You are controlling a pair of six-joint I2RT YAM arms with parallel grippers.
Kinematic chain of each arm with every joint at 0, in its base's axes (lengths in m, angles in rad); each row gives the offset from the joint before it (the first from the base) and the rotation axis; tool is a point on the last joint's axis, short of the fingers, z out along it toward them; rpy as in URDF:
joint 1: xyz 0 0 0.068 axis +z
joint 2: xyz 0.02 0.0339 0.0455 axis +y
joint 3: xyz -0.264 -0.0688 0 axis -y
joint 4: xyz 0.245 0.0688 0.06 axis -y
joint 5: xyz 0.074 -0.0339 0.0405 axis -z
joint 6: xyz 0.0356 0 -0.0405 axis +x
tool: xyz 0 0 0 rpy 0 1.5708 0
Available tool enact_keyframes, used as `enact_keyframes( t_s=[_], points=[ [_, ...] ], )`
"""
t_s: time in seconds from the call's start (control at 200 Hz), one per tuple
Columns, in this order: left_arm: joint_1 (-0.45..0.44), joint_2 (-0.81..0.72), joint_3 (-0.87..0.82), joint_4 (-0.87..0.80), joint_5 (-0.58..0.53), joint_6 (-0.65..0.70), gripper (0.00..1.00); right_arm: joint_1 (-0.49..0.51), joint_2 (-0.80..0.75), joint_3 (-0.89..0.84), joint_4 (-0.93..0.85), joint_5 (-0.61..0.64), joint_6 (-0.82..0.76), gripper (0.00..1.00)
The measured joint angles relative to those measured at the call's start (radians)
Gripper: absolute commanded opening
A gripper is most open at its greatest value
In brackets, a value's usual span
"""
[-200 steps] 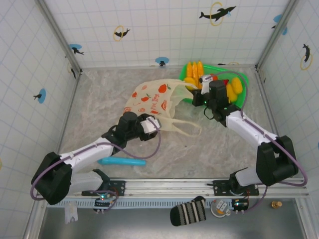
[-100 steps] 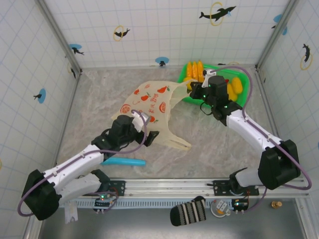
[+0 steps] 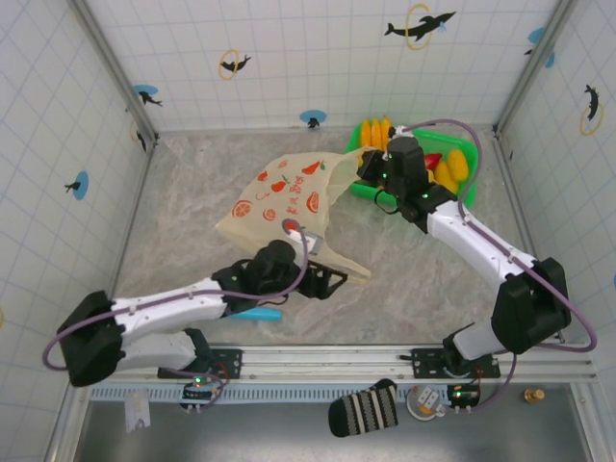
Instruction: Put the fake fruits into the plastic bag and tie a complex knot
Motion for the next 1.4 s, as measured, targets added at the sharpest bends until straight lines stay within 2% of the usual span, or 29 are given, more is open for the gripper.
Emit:
enact_keyframes(
  t_s=[0.18,0.355,0.495,0.64,0.796,1.106,1.396],
  points=[
    [-0.04,0.177,0.016,0.134,-0.012,-0.1,0.94,0.0,0.0,0.0,-0.001,0.006,0.033,0.0],
    [-0.076,0.325,0.04,0.299,-0.013,-0.116,0.94,0.0,0.0,0.0,0.0,0.008,0.049,0.0],
    [-0.105,0.435,0.092,0.345,-0.024,-0.114,0.94,-0.005,0.0,0.0,0.0,0.008,0.06,0.0],
    [-0.112,0.481,0.107,0.365,-0.077,-0.095,0.94,-0.014,0.0,0.0,0.003,0.005,0.066,0.0],
    [-0.112,0.517,0.117,0.406,-0.124,-0.027,0.91,-0.019,0.0,0.0,0.016,-0.009,0.069,0.0],
    [-0.112,0.666,0.245,0.415,-0.132,0.138,0.8,-0.063,0.0,-0.047,0.065,-0.065,0.087,0.0],
    [-0.118,0.736,0.26,0.439,-0.171,0.204,0.81,-0.086,-0.003,-0.065,0.099,-0.106,0.106,0.0]
  ],
)
